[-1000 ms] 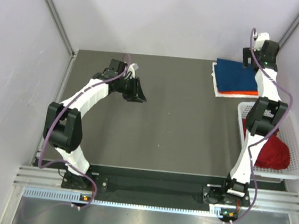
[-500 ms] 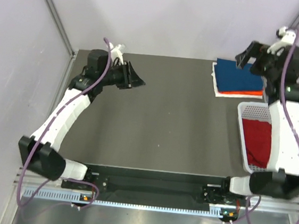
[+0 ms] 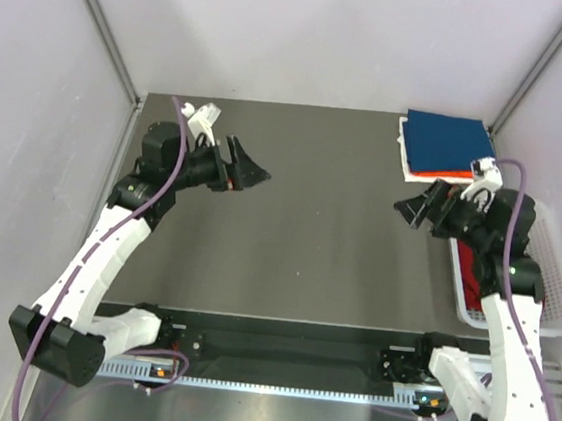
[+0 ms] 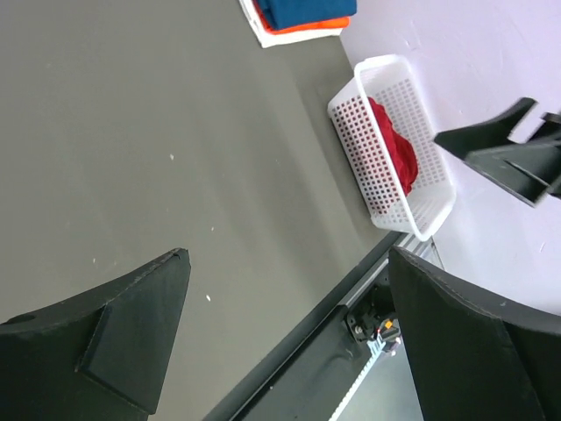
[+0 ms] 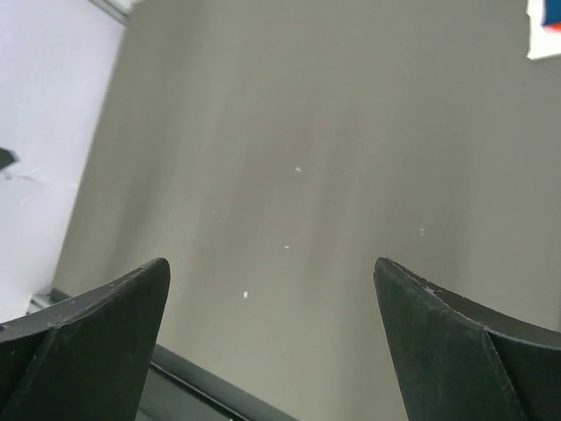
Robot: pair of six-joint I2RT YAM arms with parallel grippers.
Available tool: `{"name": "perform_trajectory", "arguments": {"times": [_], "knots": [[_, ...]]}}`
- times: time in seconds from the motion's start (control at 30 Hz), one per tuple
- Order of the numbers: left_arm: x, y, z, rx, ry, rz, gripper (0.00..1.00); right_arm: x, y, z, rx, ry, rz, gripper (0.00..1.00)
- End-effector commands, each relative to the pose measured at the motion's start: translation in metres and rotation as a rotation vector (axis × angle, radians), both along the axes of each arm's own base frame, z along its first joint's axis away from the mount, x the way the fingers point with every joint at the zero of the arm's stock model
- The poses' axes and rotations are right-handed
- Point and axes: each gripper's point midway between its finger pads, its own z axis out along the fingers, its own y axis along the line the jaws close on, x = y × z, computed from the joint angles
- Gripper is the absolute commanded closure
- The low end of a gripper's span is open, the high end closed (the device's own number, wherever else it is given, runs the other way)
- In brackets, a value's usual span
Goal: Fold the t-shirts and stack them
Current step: Neatly place the folded tshirt to the corner
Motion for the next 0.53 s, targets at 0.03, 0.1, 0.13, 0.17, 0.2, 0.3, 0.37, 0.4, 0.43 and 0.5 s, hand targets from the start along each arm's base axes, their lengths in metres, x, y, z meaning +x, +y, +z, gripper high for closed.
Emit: {"name": "perform_trajectory", "arguments": {"times": [0.03,0.1,0.13,0.17,0.2,0.3,0.37,0.4,0.43,0.5], "knots": [[-0.020,0.010,0.019,-0.014,-0.097,0.019,0.01,-0.019,0.013,0.030,0.042,-0.136,0.062,0.00],[-0.024,0.010,0.022,-0.013,-0.116,0.012,0.01,-0.020,0.012,0.034,0.033,-0.147,0.063,0.00],[-0.028,0.012,0.025,-0.013,-0.128,0.014,0.01,-0.020,0.011,0.038,0.029,-0.156,0.057,0.00],[-0.028,0.014,0.028,-0.010,-0.141,0.025,0.01,-0.020,0.010,0.040,0.029,-0.157,0.051,0.00],[-0.029,0.015,0.029,-0.005,-0.146,0.027,0.01,-0.020,0.010,0.043,0.028,-0.166,0.051,0.00],[-0.032,0.019,0.034,0.008,-0.179,0.037,0.01,-0.023,0.011,0.051,0.038,-0.186,0.053,0.00],[-0.032,0.019,0.037,0.017,-0.191,0.036,0.01,-0.025,0.012,0.053,0.042,-0.196,0.054,0.01],[-0.032,0.019,0.039,0.017,-0.195,0.036,0.01,-0.025,0.011,0.054,0.039,-0.195,0.049,0.00],[-0.033,0.019,0.042,0.016,-0.203,0.031,0.01,-0.026,0.011,0.056,0.036,-0.204,0.049,0.00],[-0.033,0.019,0.044,0.016,-0.208,0.027,0.01,-0.027,0.010,0.058,0.032,-0.213,0.042,0.00]]}}
